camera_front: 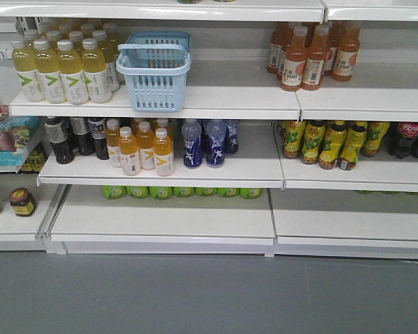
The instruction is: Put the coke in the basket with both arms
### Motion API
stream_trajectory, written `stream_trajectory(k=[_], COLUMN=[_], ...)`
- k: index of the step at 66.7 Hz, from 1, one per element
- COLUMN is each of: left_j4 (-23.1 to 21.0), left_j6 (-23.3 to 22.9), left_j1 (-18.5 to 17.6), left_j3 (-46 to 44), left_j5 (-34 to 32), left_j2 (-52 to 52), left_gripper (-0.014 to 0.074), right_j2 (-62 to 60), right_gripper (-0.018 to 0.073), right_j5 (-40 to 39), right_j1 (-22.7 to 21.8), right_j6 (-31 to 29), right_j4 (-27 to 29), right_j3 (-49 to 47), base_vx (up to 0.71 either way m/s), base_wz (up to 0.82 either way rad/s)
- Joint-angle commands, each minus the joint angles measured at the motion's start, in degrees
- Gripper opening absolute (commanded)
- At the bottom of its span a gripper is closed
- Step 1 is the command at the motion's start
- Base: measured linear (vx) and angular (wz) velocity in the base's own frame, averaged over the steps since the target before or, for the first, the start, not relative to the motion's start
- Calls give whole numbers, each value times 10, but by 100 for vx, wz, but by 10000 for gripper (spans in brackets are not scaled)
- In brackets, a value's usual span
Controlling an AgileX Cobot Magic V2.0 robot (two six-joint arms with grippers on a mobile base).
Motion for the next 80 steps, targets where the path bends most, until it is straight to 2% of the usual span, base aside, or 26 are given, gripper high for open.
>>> stream_trajectory(k=[1, 80], left_j4=[-2, -2], left_j6=[-6, -6], left_j1=[1, 1], left_j3=[0, 0], left_j5=[-37, -37], left_j2=[-11, -11], left_gripper=[-6, -6], right_j2=[-11, -11], right_gripper=[-4, -4], right_j5=[-40, -40], right_j1=[-4, -4], right_j6=[-5, -5], right_j4=[-4, -4], right_j3=[6, 6], base_vx=[14, 17], base_wz=[-17, -2])
